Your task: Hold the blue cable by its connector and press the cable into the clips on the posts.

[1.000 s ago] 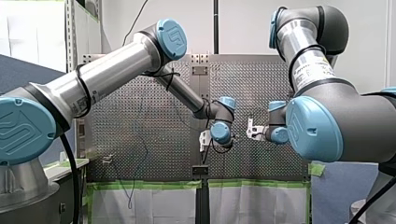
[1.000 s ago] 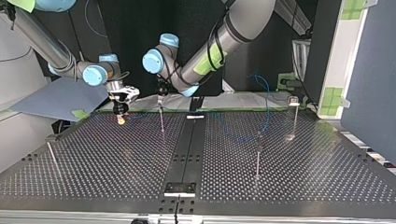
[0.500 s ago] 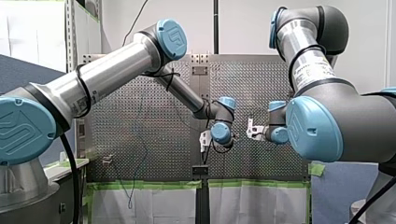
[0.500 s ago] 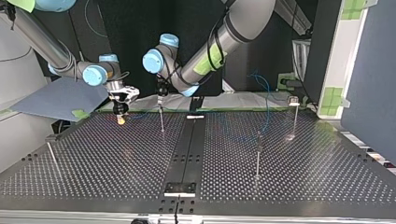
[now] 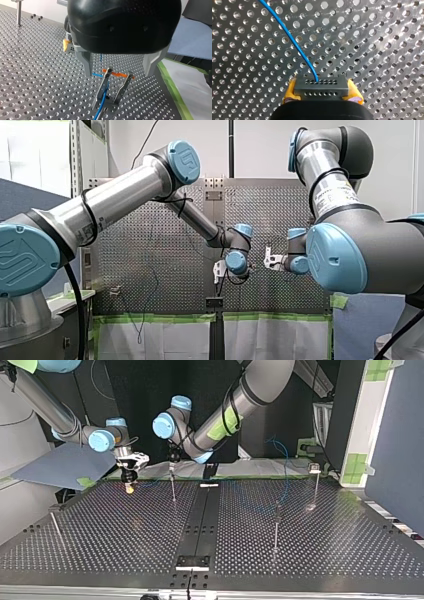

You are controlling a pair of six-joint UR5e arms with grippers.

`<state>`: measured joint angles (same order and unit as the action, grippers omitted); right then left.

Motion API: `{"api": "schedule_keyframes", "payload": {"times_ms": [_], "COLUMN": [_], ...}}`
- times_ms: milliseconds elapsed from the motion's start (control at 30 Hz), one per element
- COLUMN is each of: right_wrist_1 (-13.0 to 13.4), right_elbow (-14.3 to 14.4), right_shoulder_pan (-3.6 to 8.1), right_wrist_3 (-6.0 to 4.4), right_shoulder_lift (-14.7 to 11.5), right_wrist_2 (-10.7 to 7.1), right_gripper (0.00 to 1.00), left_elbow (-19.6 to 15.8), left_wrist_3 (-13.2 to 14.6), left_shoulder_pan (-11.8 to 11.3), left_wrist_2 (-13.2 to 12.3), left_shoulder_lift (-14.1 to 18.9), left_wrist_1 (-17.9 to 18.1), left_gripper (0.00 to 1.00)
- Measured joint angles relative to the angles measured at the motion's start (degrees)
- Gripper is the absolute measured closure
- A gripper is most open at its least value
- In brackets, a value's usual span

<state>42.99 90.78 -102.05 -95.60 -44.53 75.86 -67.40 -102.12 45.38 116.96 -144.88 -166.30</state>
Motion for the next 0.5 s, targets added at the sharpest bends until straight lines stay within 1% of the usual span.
{"api": "schedule_keyframes", "payload": {"times_ms": [133,267,367,500], "right_wrist_1": [-0.02,-0.07,-0.09,-0.09], "right_elbow": [0.00,-0.01,0.01,0.01], "right_shoulder_pan": [-0.01,-0.01,-0.01,0.17], "right_wrist_3": [-0.02,-0.06,-0.10,-0.08], "right_shoulder_lift": [0.00,0.00,0.00,0.00], "right_wrist_2": [0.00,0.00,0.00,0.00], "right_gripper": [1.00,1.00,1.00,1.00], "left_elbow": [0.01,0.00,-0.22,-1.51], "left_wrist_3": [-0.02,-0.15,-0.17,-0.36], "left_shoulder_pan": [0.03,0.26,0.87,2.42], "left_wrist_2": [0.07,0.34,1.13,2.70], "left_shoulder_lift": [0.04,0.09,0.41,1.77], "left_wrist_1": [-0.27,-1.41,-1.82,-1.17], "left_gripper": [0.00,0.00,0.00,0.00]}}
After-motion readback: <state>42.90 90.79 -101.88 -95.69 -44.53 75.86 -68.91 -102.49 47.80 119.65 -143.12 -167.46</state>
